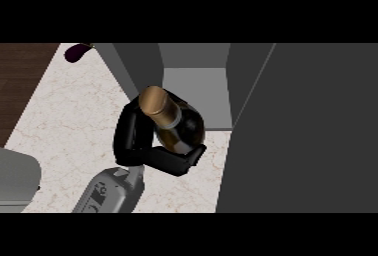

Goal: Pick up the wine, place it into the cabinet and close the cabinet

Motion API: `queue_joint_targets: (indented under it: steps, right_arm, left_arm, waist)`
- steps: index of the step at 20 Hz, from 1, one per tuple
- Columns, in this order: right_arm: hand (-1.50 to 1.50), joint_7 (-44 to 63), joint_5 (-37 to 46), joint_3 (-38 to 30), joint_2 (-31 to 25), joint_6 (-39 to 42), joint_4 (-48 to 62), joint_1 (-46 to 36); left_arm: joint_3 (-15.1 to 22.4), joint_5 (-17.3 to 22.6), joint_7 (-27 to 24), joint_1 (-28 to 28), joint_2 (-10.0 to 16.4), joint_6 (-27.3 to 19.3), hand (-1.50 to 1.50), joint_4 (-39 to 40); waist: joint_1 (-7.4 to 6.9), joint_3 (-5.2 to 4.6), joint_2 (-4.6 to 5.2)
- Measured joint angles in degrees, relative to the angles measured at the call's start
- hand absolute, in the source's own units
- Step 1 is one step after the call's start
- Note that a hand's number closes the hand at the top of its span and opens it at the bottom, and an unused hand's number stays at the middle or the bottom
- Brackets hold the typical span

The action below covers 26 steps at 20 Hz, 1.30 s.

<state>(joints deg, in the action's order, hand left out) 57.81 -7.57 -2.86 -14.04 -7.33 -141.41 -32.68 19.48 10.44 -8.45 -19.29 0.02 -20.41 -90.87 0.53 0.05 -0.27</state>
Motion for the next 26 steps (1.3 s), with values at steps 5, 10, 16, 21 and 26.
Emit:
queue_joint_targets:
  steps: [5, 10, 16, 21, 26]
  right_arm:
    - [-1.50, -0.1, -0.1, 0.3, 0.1, 0.3, 0.3, -0.3]
    - [-1.50, -0.5, -0.9, -1.7, -0.3, 1.0, 0.6, -0.4]
    - [-1.50, -0.9, -1.5, -2.3, -0.3, 1.9, 1.1, -0.6]
    - [-1.50, -0.6, -1.8, -1.4, 0.0, 1.8, 1.0, -0.8]
    - [-1.50, -0.2, -1.7, -1.1, 0.1, 1.5, 1.0, -0.5]
  left_arm:
    - [-0.6, 1.0, 6.3, -8.5, 0.0, -5.7, 1.50, 2.5]
    - [-2.8, 1.7, 6.3, -14.9, 0.0, -7.8, 1.50, 8.8]
    - [-2.5, -0.5, 2.8, -18.6, 0.0, -9.1, 1.50, 15.8]
    - [-1.2, -2.1, 0.2, -20.5, 0.0, -11.2, 1.50, 20.4]
    - [-1.1, -0.3, -4.3, -21.9, 0.0, -11.2, 1.50, 26.6]
  waist:
    - [0.15, -0.02, 0.10]
    - [0.30, -0.03, 0.21]
    - [0.31, -0.03, 0.23]
    - [0.39, -0.04, 0.21]
    - [0.47, -0.06, 0.27]
